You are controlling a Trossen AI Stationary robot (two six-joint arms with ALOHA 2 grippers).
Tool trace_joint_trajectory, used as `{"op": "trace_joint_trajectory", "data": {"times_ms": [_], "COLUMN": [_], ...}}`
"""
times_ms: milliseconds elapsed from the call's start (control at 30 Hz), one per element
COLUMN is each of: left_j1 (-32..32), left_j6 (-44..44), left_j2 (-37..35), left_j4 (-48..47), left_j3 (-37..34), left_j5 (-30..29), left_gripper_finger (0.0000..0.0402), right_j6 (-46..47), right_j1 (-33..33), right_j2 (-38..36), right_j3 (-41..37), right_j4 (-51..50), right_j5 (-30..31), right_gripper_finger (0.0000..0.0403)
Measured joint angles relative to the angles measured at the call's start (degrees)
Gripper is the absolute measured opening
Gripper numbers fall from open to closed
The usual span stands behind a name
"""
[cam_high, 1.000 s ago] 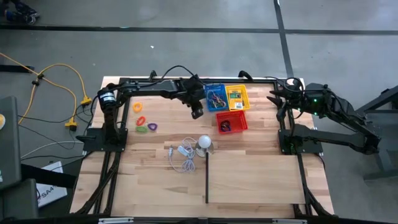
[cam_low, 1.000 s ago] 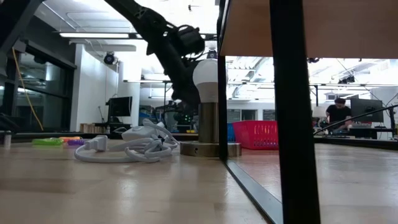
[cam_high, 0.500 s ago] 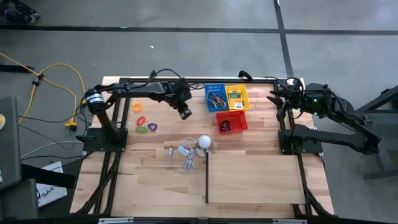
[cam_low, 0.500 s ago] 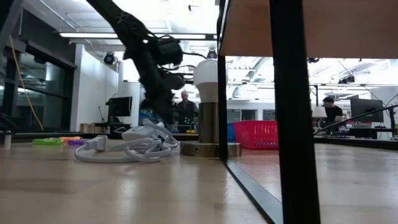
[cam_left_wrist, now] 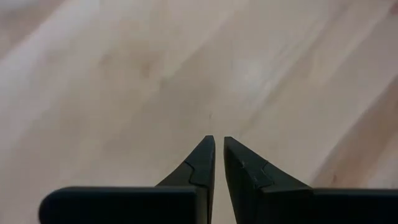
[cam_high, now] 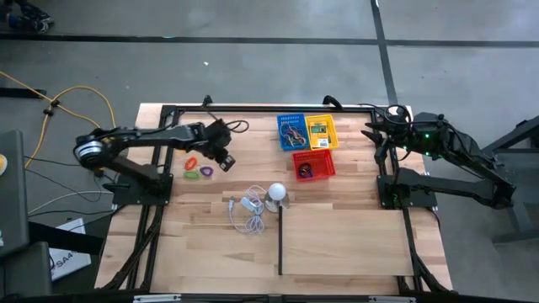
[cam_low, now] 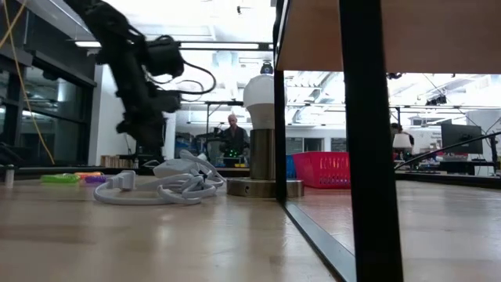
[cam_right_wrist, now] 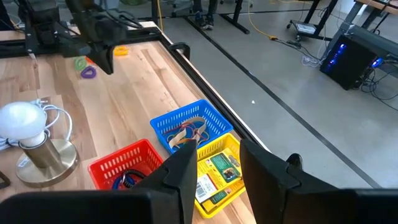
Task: Pick & Place Office Desk Supplies
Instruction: Put the purple coil keychain into the red bin
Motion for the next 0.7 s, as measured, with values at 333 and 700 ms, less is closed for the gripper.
{"op": "trace_joint_trajectory", "data": {"times_ms": [333,700], "left_j1": [-6.2,-13.5], "left_j6": [-1.1,-2.4], "left_j2": [-12.6,-14.3], "left_j4": [-13.6,-18.7], "left_j3": [-4.1,-4.9], "left_j5": [-4.9,-7.7], "left_gripper_finger": [0.0031,0.0031], "right_j6": [0.0,0.0], "right_j1": [0.0,0.0], "right_j2": [0.0,0.0], "right_j3": [0.0,0.0], "right_j4": [0.0,0.0], "right_j5": [0.0,0.0], "right_gripper_finger": [0.0110,0.0110]}}
